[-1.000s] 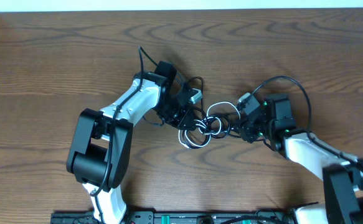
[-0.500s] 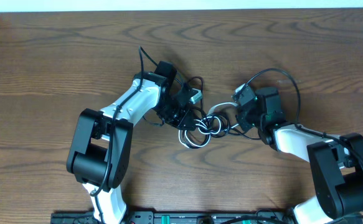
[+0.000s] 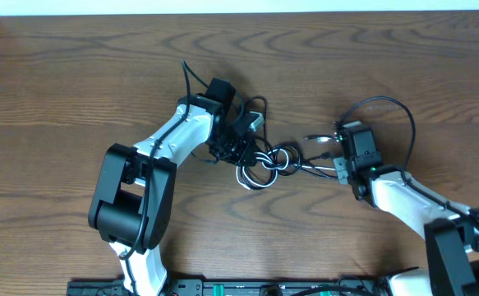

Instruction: Untangle cables

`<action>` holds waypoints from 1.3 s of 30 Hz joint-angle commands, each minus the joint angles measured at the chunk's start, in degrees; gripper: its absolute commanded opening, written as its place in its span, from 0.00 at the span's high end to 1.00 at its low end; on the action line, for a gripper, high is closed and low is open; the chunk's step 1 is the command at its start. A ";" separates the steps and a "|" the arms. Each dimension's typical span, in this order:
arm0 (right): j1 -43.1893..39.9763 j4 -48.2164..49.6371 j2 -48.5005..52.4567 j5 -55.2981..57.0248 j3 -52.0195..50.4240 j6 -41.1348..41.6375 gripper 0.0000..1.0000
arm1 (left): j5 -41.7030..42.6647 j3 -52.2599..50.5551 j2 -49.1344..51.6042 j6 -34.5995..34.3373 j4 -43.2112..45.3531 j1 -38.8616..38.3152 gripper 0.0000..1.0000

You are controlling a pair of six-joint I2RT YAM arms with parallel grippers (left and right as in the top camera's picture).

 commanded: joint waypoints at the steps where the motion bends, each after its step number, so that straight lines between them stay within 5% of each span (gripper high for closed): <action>1: -0.11 -5.14 -3.78 4.02 -1.07 3.72 0.99 | -2.40 -0.28 -0.46 -1.73 0.55 0.22 0.89; 5: -0.11 -12.90 -11.21 -1.29 2.12 3.72 0.96 | -2.36 -0.28 -0.55 -1.73 2.49 0.22 0.89; 8: -0.13 -15.37 -16.96 -11.80 4.42 3.67 0.62 | -1.73 -0.26 -0.81 -1.70 4.15 0.22 0.92; 11: -0.15 -15.37 -21.24 -23.10 5.38 3.69 0.51 | -1.64 -0.22 -1.64 -0.92 4.76 0.20 0.92; 19: -0.15 -14.05 -23.67 -40.50 5.42 4.46 0.45 | 2.56 -0.22 -9.05 5.27 6.10 -0.04 0.93; 31: -0.15 -4.92 -17.97 -40.92 5.40 24.33 0.34 | -3.06 -0.22 -18.32 6.75 7.96 -5.38 0.92; 39: -0.15 -3.19 -13.16 -40.92 5.31 31.01 0.37 | -3.72 -0.22 -18.32 7.08 9.09 -6.91 0.93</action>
